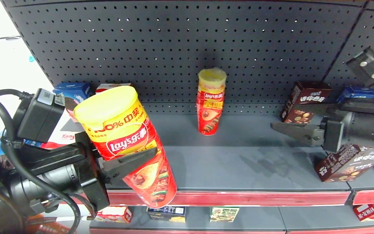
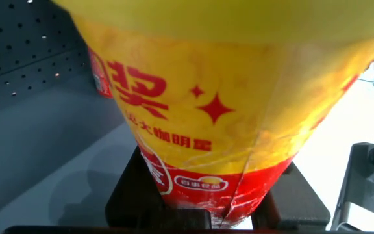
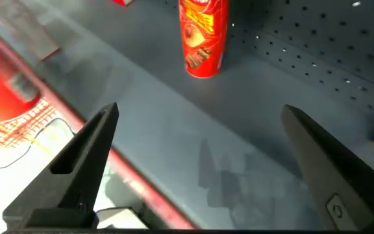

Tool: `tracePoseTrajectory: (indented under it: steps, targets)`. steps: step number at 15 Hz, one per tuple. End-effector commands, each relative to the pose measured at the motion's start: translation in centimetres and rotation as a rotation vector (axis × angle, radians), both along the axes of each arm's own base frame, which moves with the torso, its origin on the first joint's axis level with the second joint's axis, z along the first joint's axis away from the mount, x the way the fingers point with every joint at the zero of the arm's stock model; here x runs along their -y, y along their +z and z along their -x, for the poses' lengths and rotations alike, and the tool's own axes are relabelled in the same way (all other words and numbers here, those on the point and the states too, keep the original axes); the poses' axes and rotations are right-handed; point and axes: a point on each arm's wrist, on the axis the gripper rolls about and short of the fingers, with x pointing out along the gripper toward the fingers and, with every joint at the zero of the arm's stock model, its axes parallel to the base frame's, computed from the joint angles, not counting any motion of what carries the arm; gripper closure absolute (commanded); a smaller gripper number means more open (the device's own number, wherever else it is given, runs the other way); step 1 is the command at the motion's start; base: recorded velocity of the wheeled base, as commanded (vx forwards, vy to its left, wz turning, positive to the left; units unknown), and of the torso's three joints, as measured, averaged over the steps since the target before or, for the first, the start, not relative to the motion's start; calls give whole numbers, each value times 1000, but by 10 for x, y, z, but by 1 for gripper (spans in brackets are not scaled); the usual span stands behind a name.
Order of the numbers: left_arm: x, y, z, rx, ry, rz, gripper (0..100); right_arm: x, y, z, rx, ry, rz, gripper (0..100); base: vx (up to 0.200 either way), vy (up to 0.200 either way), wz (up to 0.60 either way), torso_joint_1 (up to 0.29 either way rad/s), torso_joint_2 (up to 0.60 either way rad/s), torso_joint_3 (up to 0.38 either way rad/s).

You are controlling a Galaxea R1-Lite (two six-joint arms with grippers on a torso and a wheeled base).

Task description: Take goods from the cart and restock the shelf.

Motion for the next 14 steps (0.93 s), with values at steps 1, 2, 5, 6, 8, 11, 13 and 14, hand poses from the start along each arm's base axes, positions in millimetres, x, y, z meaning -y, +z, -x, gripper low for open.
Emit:
tracePoseTrajectory:
  steps: [1,2,5,6,8,11,13,14]
  targets:
    - [-3,0,-1,1,12,0,100,-20,-23,-41,-45,1,27,0,0,0,0,0,0,0]
    - [-3,0,-1,1,12,0,100,-24,-26,-48,-35,1,23,0,0,0,0,0,0,0]
    - [-3,0,-2,2,11,1,100,-33,-37,-68,-49,-1,29,0,0,0,0,0,0,0]
    - [-3,0,-2,0,11,-1,100,-36,-43,-79,-64,-8,37,0,0,0,0,0,0,0]
    - [-2,-1,-3,-3,11,-2,100,-41,-47,-96,-53,-9,41,0,0,0,0,0,0,0]
    - [-2,0,-3,0,12,0,100,-40,-55,-127,16,42,53,0,0,0,0,0,0,0]
    - [-2,0,-3,0,12,0,100,-38,-56,-142,62,113,26,0,0,0,0,0,0,0]
    - [-2,1,-4,1,12,0,100,-38,-55,-149,84,159,8,0,0,0,0,0,0,0]
